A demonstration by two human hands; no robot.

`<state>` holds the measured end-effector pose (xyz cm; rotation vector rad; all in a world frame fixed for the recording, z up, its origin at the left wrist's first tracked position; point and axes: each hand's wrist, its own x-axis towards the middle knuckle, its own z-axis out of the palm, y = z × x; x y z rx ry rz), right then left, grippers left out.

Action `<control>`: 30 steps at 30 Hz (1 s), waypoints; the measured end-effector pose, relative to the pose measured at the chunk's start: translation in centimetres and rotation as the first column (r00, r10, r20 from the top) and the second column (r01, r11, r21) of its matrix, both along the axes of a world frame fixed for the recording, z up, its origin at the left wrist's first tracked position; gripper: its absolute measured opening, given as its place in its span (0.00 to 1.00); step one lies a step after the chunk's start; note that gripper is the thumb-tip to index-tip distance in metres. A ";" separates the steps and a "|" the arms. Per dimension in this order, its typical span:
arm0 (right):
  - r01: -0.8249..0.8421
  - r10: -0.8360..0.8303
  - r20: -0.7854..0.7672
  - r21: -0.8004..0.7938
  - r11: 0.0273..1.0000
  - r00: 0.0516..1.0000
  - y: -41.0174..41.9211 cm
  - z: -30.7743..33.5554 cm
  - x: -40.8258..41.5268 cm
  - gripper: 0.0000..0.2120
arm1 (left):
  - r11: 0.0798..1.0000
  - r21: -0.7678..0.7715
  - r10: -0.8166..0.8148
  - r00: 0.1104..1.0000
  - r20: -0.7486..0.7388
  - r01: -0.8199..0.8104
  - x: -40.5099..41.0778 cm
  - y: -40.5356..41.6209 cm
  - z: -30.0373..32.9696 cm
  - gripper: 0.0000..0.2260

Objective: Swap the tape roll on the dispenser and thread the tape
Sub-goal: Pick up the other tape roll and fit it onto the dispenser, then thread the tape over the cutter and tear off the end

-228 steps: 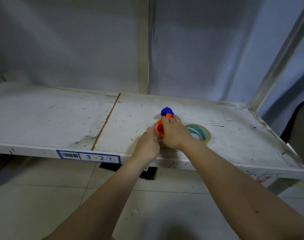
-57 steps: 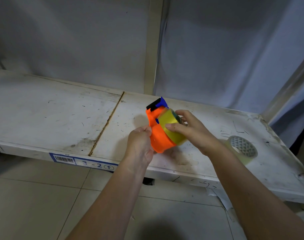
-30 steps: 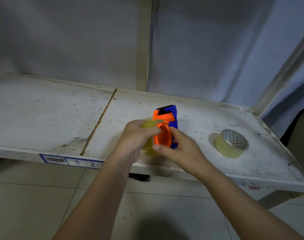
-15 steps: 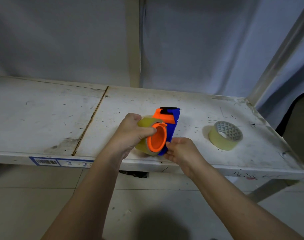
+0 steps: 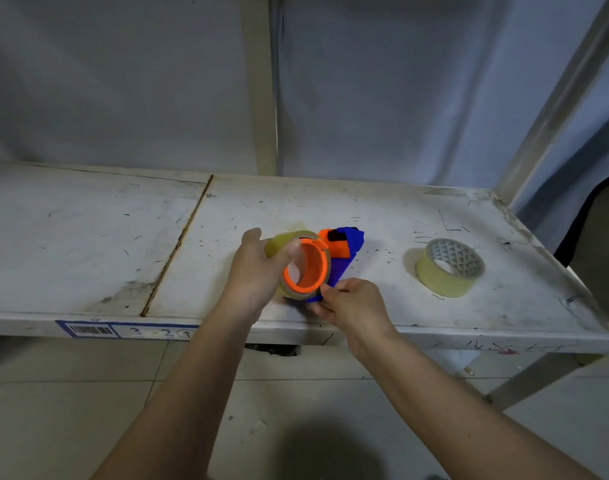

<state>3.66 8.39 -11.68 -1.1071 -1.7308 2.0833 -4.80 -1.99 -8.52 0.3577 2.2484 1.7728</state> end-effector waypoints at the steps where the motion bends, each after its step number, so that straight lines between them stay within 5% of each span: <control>1: -0.009 0.008 -0.008 -0.038 0.999 1.000 -0.2 -0.1 0.0 0.11 | 0.998 -0.059 -0.026 0.997 -0.070 0.022 0.1 0.0 0.1 0.34; 6: -0.089 0.084 -0.038 -0.158 0.983 0.996 -0.8 -0.2 -0.1 0.02 | 0.964 -0.239 -0.187 0.937 -0.296 0.116 0.4 0.4 0.2 0.30; 10: -0.221 0.222 -0.008 -0.160 0.962 0.975 -0.4 0.5 0.1 0.09 | 0.925 -0.339 -0.293 0.891 -0.346 0.172 0.1 0.1 0.3 0.31; 12: -0.332 0.334 0.028 -0.058 0.941 0.942 -0.2 1.1 0.5 0.08 | 0.906 -0.379 -0.328 0.881 -0.341 0.190 -0.3 -0.2 0.4 0.31; 14: -0.381 0.359 0.133 0.249 0.890 0.924 0.3 1.6 0.8 0.10 | 0.893 -0.404 -0.344 0.881 -0.325 0.199 -0.8 -0.5 0.5 0.31; 16: -0.301 0.232 0.191 0.595 0.745 0.954 0.8 2.2 0.9 0.12 | 0.885 -0.414 -0.355 0.883 -0.306 0.213 -1.2 -0.9 0.7 0.31; 18: -0.107 0.071 0.080 0.762 0.638 0.994 1.1 3.2 1.0 0.14 | 0.881 -0.404 -0.372 0.886 -0.275 0.245 -1.4 -1.0 0.8 0.33; 20: -0.023 0.043 -0.003 0.813 0.581 0.999 1.2 4.0 0.6 0.17 | 0.875 -0.395 -0.396 0.883 -0.251 0.280 -1.4 -1.0 1.0 0.33; 23: -0.170 0.100 0.138 0.841 0.513 0.985 1.2 4.5 -1.0 0.25 | 0.860 -0.412 -0.419 0.877 -0.235 0.301 -1.4 -0.9 1.1 0.33; 30: -0.273 0.096 0.257 0.869 0.412 0.962 2.0 5.6 -3.7 0.11 | 0.844 -0.504 -0.369 0.881 -0.298 0.183 -0.9 0.0 0.9 0.37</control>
